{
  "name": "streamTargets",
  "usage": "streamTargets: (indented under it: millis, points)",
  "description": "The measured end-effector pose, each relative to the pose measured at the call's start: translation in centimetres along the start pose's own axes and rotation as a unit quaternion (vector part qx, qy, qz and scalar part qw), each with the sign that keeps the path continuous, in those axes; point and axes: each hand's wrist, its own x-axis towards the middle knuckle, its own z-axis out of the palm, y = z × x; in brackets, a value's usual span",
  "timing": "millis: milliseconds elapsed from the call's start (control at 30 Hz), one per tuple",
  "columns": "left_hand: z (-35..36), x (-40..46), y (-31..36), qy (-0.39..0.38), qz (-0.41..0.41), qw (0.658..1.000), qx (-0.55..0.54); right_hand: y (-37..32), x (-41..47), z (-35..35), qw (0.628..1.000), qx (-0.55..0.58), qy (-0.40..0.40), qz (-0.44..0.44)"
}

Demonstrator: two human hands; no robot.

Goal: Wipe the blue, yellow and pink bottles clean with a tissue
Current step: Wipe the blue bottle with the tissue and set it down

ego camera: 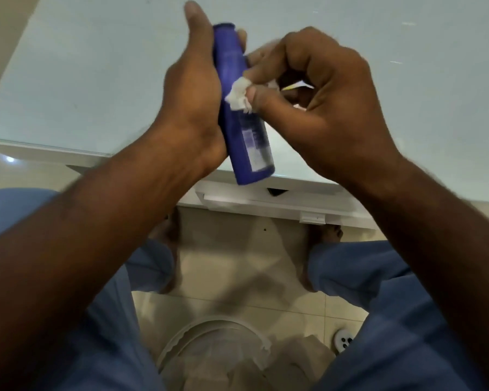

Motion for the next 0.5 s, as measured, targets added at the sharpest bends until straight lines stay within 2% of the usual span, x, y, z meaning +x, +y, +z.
streamTargets:
  millis: [100,200,367,500]
  points:
    - [-1.4,1.8,1.7,0.004,0.010,0.989,-0.150,-0.5,-0.3,0.0,0.997,0.001,-0.072,0.012]
    - [-2.6,2.4,2.4,-0.006,0.009,0.981,-0.192,-0.7,-0.4,0.0,0.996,0.007,-0.082,0.014]
    - [-1.3,1.4,1.2,-0.107,-0.053,0.986,-0.118,-0.5,-0.1,0.1,0.999,0.028,-0.013,0.012]
    - [-0.4,0.8,-0.5,-0.084,-0.069,0.994,0.012,0.3,-0.1,-0.8,0.990,0.117,0.017,0.076]
